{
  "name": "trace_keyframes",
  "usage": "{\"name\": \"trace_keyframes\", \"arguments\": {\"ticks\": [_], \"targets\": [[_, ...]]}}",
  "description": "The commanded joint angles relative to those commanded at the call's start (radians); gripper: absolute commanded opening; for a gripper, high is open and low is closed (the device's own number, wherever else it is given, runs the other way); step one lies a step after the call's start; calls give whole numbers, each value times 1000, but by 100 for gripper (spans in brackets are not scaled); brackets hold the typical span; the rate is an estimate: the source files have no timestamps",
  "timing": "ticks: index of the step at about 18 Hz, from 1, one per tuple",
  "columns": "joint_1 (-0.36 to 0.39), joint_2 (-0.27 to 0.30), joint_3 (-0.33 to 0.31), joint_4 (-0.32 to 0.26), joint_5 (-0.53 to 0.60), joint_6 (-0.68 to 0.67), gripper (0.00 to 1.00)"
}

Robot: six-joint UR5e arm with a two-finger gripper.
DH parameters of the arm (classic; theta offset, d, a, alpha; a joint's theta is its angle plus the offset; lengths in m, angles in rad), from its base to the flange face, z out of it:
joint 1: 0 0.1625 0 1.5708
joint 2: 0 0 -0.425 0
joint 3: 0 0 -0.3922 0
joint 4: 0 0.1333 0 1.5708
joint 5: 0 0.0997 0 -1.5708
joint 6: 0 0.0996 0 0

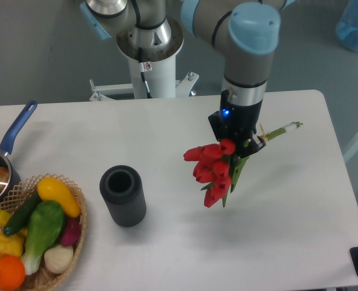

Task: Place the flowers on the table
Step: 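Lower the held red tulip bunch toward the table beside the black vase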

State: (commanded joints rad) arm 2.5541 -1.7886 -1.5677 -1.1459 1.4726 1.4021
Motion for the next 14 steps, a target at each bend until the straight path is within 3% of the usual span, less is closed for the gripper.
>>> {"name": "trace_keyframes", "arguments": {"ticks": [7,11,14], "targets": [[-23,-49,-11,0,-8,-29,3],[-45,-80,-46,86,-6,-61,4],[-51,-89,-83,138,-6,-63,11]]}}
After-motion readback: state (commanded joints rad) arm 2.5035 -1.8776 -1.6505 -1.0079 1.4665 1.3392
